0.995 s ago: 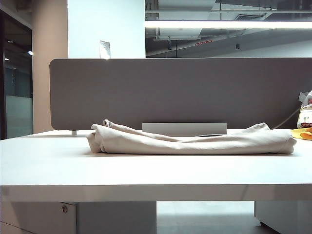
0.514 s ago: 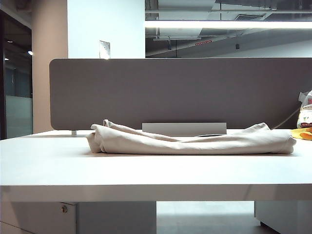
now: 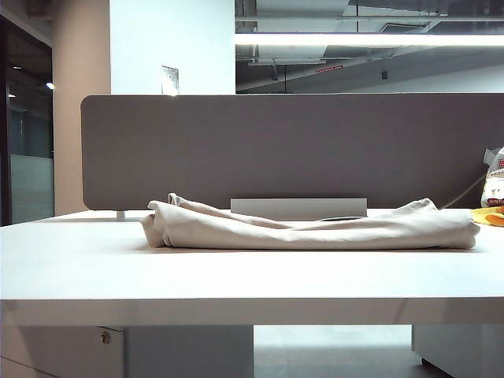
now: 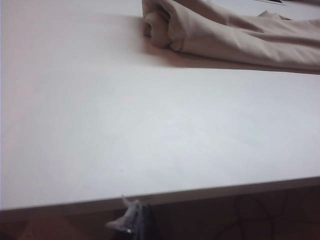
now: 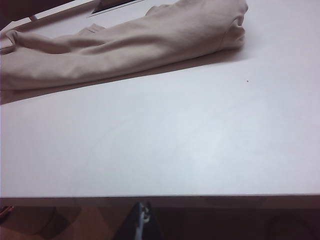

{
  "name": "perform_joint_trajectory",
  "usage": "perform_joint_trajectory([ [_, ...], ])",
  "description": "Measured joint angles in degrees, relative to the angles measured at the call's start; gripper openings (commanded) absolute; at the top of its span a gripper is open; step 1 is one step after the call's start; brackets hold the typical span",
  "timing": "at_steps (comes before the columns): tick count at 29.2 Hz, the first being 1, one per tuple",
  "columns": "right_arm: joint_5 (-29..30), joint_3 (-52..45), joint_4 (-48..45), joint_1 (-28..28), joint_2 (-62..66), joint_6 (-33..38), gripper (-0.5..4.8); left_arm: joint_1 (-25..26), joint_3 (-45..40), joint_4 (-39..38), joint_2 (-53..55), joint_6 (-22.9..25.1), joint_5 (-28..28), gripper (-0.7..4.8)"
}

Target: Fold the bottom side of the T-shirt horizontally towards the center, about one-third of the way, then fold the sleeve back towards the center, creating a straight line along the edge of the T-shirt, and finally fold the bottom of the T-shirt up towards the top, creating a neat rectangle.

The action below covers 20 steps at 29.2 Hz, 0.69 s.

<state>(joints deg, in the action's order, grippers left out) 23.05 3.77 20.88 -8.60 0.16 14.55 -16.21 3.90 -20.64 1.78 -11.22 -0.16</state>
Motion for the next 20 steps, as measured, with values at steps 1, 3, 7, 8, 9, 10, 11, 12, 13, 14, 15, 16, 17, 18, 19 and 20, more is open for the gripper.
perform_joint_trajectory([
  [1,0.02,0.00,0.02,0.00,0.00,0.00,0.00,0.77,0.00,0.00,0.00,0.00,0.07,-0.05],
  [3,0.02,0.00,0.02,0.00,0.00,0.00,0.00,3.37,0.00,-0.11,0.00,0.00,0.07,-0.05],
  [7,0.02,0.00,0.02,0.00,0.00,0.00,0.00,8.87,0.00,-0.13,-0.02,0.00,0.20,-0.05],
  [8,0.00,0.00,0.00,0.00,0.00,0.00,0.00,10.95,0.00,-0.13,-0.04,0.02,0.09,-0.05],
  [9,0.02,0.00,0.00,0.00,0.00,0.00,0.00,12.68,-0.02,0.02,-0.13,0.22,0.02,-0.05],
  [10,0.02,0.00,0.02,0.00,0.00,0.00,0.00,13.94,-0.09,0.31,-0.20,0.26,0.02,-0.05],
  [11,0.02,0.00,0.00,0.00,0.00,0.00,0.00,15.13,-0.20,0.74,-0.22,0.28,-0.02,-0.05],
  [12,0.00,0.00,0.02,0.00,0.00,0.00,0.00,16.55,-0.28,1.18,-0.24,0.28,-0.02,-0.05],
  [13,0.02,0.00,0.00,0.00,0.00,0.00,0.00,18.05,-0.35,1.36,-0.44,0.37,0.00,-0.05],
  [14,0.00,0.00,0.02,0.00,0.00,0.00,0.00,19.08,-0.39,1.55,-0.72,0.42,-0.07,-0.05],
  [15,0.02,0.00,0.00,0.00,0.00,0.00,0.00,20.15,-0.46,1.79,-1.16,0.44,-0.07,-0.05],
  [16,0.00,0.00,0.02,0.00,0.00,0.00,0.00,20.85,-0.48,1.92,-1.55,0.61,-0.07,-0.05],
  [17,0.02,0.00,0.00,0.00,0.00,0.00,0.00,21.42,-0.55,2.23,-1.79,0.96,-0.07,-0.05],
  [18,0.02,0.00,0.00,0.00,0.00,0.00,0.00,21.79,-0.63,2.49,-1.66,1.25,-0.04,-0.05],
  [19,0.00,0.00,0.00,0.00,0.00,0.00,0.00,21.97,-0.66,2.60,-1.57,1.42,-0.07,-0.05],
  [20,0.00,0.00,0.00,0.00,0.00,0.00,0.00,22.14,-0.68,2.73,-1.60,1.62,-0.02,-0.05],
])
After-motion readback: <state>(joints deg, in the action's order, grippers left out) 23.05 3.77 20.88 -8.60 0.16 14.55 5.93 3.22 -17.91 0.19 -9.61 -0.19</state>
